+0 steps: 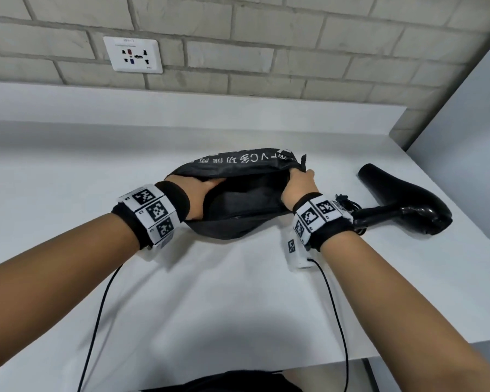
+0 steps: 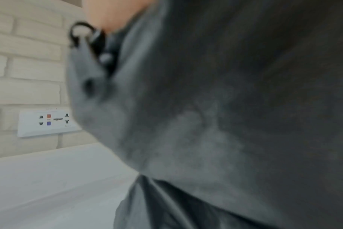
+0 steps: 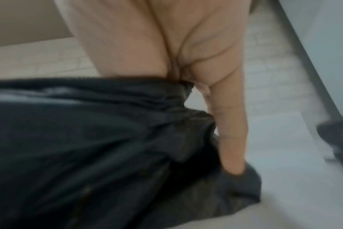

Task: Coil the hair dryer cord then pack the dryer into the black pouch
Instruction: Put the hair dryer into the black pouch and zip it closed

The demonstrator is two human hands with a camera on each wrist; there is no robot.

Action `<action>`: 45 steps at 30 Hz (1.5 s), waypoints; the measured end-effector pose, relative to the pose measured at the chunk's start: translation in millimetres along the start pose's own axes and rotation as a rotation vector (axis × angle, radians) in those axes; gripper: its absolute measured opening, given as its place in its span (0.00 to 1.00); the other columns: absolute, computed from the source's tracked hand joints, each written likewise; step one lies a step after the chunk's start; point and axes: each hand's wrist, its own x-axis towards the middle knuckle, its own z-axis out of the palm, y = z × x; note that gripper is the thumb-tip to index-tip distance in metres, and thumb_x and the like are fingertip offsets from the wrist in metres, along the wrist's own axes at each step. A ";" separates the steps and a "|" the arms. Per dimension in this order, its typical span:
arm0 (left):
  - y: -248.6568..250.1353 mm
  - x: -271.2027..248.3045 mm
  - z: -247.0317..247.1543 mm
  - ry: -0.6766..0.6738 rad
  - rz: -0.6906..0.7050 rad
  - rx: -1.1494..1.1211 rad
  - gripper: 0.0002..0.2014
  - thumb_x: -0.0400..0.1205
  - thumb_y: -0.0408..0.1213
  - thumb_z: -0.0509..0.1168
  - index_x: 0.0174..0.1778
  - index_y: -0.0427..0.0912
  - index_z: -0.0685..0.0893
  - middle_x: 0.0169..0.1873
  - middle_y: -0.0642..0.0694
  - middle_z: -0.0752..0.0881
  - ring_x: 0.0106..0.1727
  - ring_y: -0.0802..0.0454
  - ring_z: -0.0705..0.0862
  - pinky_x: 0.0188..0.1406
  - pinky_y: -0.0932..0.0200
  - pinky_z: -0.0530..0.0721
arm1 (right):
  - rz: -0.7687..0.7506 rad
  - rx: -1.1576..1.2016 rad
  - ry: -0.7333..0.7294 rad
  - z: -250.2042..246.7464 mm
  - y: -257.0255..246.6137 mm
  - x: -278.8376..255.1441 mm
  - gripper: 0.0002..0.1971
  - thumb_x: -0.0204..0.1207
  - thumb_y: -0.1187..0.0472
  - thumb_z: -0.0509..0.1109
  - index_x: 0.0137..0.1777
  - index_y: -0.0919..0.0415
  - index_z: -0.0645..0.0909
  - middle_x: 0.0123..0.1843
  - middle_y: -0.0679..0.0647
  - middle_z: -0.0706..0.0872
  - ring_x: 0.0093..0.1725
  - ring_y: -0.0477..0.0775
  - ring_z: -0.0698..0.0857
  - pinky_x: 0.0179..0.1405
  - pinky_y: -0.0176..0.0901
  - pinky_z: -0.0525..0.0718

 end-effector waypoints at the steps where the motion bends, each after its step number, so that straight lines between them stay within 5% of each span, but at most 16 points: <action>1: -0.9 -1.4 0.1 0.011 0.070 -0.059 0.38 0.75 0.42 0.65 0.80 0.60 0.55 0.66 0.45 0.80 0.64 0.43 0.80 0.58 0.55 0.78 | -0.025 0.044 0.003 0.0 2.0 0.8 0.21 0.73 0.72 0.58 0.66 0.66 0.70 0.68 0.68 0.69 0.61 0.68 0.78 0.63 0.48 0.76; 4: -8.3 -1.9 -3.0 0.171 0.266 -0.170 0.26 0.75 0.36 0.68 0.70 0.56 0.76 0.65 0.51 0.81 0.65 0.47 0.79 0.61 0.53 0.78 | -0.035 0.184 0.033 -1.3 8.0 1.3 0.25 0.71 0.73 0.59 0.70 0.65 0.69 0.67 0.68 0.75 0.67 0.67 0.75 0.66 0.47 0.74; 7: -15.6 -5.3 -2.9 0.500 0.413 -0.085 0.12 0.70 0.36 0.70 0.49 0.48 0.89 0.52 0.47 0.87 0.55 0.44 0.79 0.45 0.49 0.83 | -0.058 0.201 0.037 0.5 12.8 3.1 0.29 0.70 0.74 0.60 0.73 0.61 0.67 0.66 0.67 0.77 0.67 0.66 0.76 0.66 0.45 0.74; 10: -20.7 -5.0 1.0 0.663 0.277 0.061 0.11 0.61 0.40 0.74 0.39 0.53 0.90 0.57 0.42 0.83 0.56 0.42 0.71 0.50 0.43 0.75 | -0.092 0.185 0.015 2.8 16.9 4.3 0.32 0.69 0.74 0.60 0.75 0.58 0.65 0.66 0.67 0.78 0.67 0.66 0.76 0.67 0.44 0.74; 12: -19.0 -4.6 -2.3 0.550 0.031 0.041 0.21 0.62 0.38 0.76 0.51 0.56 0.87 0.70 0.39 0.70 0.67 0.32 0.67 0.61 0.34 0.68 | -0.114 0.159 -0.005 2.7 19.2 5.1 0.32 0.69 0.74 0.59 0.75 0.58 0.64 0.67 0.67 0.77 0.68 0.67 0.76 0.68 0.46 0.73; 14: -21.2 -4.4 -6.6 0.394 -0.171 -0.134 0.30 0.70 0.35 0.70 0.69 0.57 0.75 0.76 0.37 0.57 0.69 0.26 0.67 0.66 0.35 0.71 | -0.164 0.135 -0.051 3.1 19.8 5.2 0.32 0.69 0.74 0.60 0.75 0.58 0.66 0.67 0.66 0.77 0.67 0.66 0.76 0.67 0.45 0.74; 17: -28.4 2.6 -15.2 0.168 -0.299 -0.615 0.35 0.76 0.28 0.58 0.79 0.49 0.57 0.71 0.34 0.66 0.61 0.28 0.76 0.53 0.45 0.82 | -0.318 0.094 -0.206 6.6 20.0 4.0 0.38 0.66 0.76 0.60 0.76 0.51 0.64 0.72 0.62 0.74 0.70 0.62 0.75 0.72 0.43 0.72; 20: -33.2 8.1 -19.3 0.185 -0.353 -0.706 0.32 0.78 0.27 0.52 0.81 0.47 0.56 0.68 0.30 0.74 0.64 0.30 0.76 0.53 0.51 0.77 | -0.372 0.052 -0.329 7.9 21.8 3.5 0.42 0.65 0.76 0.60 0.76 0.41 0.60 0.71 0.62 0.71 0.68 0.62 0.76 0.72 0.47 0.73; 23: -30.9 7.8 -17.4 0.233 -0.382 -0.669 0.31 0.81 0.43 0.58 0.81 0.49 0.56 0.70 0.29 0.70 0.66 0.30 0.75 0.64 0.48 0.75 | -0.346 0.066 -0.328 8.0 21.5 4.3 0.43 0.65 0.72 0.63 0.78 0.40 0.56 0.69 0.62 0.71 0.65 0.63 0.77 0.71 0.47 0.75; 25: -28.4 4.3 -13.8 0.149 -0.386 -0.556 0.43 0.73 0.50 0.71 0.80 0.53 0.54 0.67 0.31 0.66 0.55 0.28 0.80 0.59 0.44 0.80 | -0.306 0.041 -0.288 5.5 19.7 4.7 0.43 0.65 0.69 0.64 0.78 0.41 0.54 0.68 0.63 0.71 0.64 0.66 0.78 0.70 0.50 0.76; 28: -21.4 -1.2 -7.8 0.011 -0.370 -0.405 0.43 0.71 0.38 0.70 0.79 0.56 0.52 0.63 0.32 0.62 0.32 0.37 0.79 0.44 0.46 0.84 | -0.187 -0.090 -0.175 -2.5 17.0 8.1 0.37 0.69 0.68 0.61 0.78 0.47 0.56 0.68 0.66 0.68 0.62 0.70 0.78 0.66 0.54 0.78; 30: -17.9 -2.5 -5.8 0.004 -0.351 -0.364 0.40 0.74 0.35 0.64 0.79 0.54 0.51 0.62 0.32 0.63 0.28 0.41 0.76 0.41 0.49 0.81 | -0.136 -0.154 -0.141 -5.5 14.5 9.1 0.35 0.72 0.68 0.61 0.78 0.49 0.55 0.70 0.66 0.64 0.61 0.70 0.78 0.65 0.54 0.78; 36: -17.5 -4.2 -10.1 -0.040 -0.238 -0.550 0.49 0.68 0.30 0.70 0.81 0.48 0.49 0.57 0.34 0.81 0.53 0.35 0.82 0.51 0.48 0.83 | -0.158 -0.082 -0.157 -0.9 20.4 15.4 0.34 0.72 0.69 0.61 0.77 0.44 0.61 0.68 0.65 0.69 0.58 0.67 0.81 0.59 0.47 0.79; 40: -15.1 -7.7 -13.3 -0.022 -0.243 -0.659 0.50 0.68 0.28 0.71 0.81 0.44 0.46 0.48 0.38 0.82 0.48 0.38 0.83 0.47 0.50 0.84 | -0.196 0.327 -0.207 -6.3 23.6 6.1 0.23 0.70 0.69 0.69 0.64 0.50 0.80 0.63 0.60 0.83 0.49 0.51 0.81 0.42 0.26 0.78; 42: -14.6 -7.9 -11.6 -0.005 -0.250 -0.683 0.50 0.69 0.29 0.71 0.81 0.43 0.46 0.48 0.38 0.81 0.46 0.39 0.83 0.45 0.50 0.84 | -0.199 0.445 -0.094 -11.7 24.8 -1.9 0.16 0.71 0.67 0.69 0.58 0.56 0.83 0.59 0.57 0.85 0.51 0.50 0.81 0.35 0.14 0.73; 45: -15.3 -6.6 -8.5 0.024 -0.252 -0.699 0.50 0.71 0.31 0.71 0.82 0.43 0.45 0.51 0.37 0.81 0.45 0.40 0.80 0.44 0.51 0.82 | -0.087 0.414 0.161 -25.6 43.9 -6.7 0.12 0.73 0.64 0.67 0.56 0.60 0.82 0.59 0.58 0.81 0.57 0.54 0.80 0.42 0.26 0.71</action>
